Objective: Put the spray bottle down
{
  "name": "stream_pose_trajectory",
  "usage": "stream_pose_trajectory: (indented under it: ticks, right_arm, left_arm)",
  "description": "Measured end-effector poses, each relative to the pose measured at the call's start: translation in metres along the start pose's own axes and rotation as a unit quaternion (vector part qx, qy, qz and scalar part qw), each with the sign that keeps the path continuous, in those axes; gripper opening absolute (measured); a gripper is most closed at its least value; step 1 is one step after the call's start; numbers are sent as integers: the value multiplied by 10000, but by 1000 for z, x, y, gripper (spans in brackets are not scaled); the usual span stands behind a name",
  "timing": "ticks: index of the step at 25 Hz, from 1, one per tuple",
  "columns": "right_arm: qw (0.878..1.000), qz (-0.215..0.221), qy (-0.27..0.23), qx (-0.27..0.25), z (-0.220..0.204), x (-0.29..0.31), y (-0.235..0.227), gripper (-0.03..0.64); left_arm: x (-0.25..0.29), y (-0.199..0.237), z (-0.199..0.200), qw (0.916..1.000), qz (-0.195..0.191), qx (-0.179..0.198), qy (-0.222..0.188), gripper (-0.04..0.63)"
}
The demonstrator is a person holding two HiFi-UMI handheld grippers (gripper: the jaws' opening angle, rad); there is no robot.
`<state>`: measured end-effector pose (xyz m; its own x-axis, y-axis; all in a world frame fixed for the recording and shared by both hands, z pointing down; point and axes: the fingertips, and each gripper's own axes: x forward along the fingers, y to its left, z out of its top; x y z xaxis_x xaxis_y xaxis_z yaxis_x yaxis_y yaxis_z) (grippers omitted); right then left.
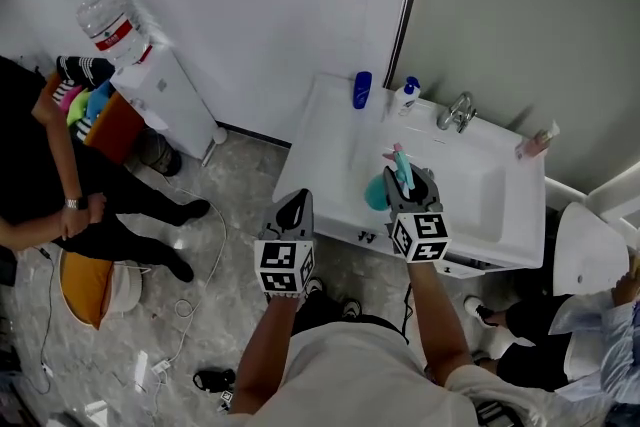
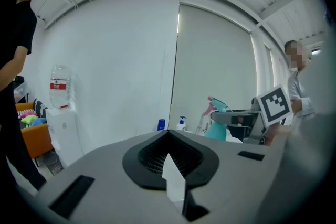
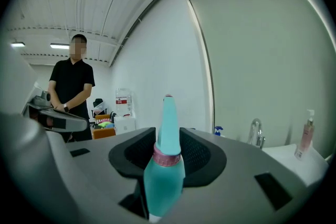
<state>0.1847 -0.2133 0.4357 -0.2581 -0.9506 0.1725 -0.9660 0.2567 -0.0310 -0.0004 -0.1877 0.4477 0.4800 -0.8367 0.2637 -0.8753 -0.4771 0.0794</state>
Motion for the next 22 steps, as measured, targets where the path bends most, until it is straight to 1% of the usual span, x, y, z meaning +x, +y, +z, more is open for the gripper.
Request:
stream_pose_trajectory:
  ticks: [5,9,12,16,22]
  right_arm:
    - [9997,54,-163,-150,20,66,3,158]
    - [9994,63,-194,-262,23,117,6,158]
    - [9997,29,-150,-181,10,156,4,158]
    - [9999,66,60,-50,-20,202,9,158]
    - [9996,90,253,-116,-56,244,19,158]
  left_arm:
    - [33,32,5,10000,20,22,21,2]
    - [55,60,5,9998,102,-172,41,2]
    - [68,75,-2,9994,136,-293,90,2]
    - [81,89,-19,9987,148,-437,224,2]
    - [93,101,-40,9977,131,-558,365,2]
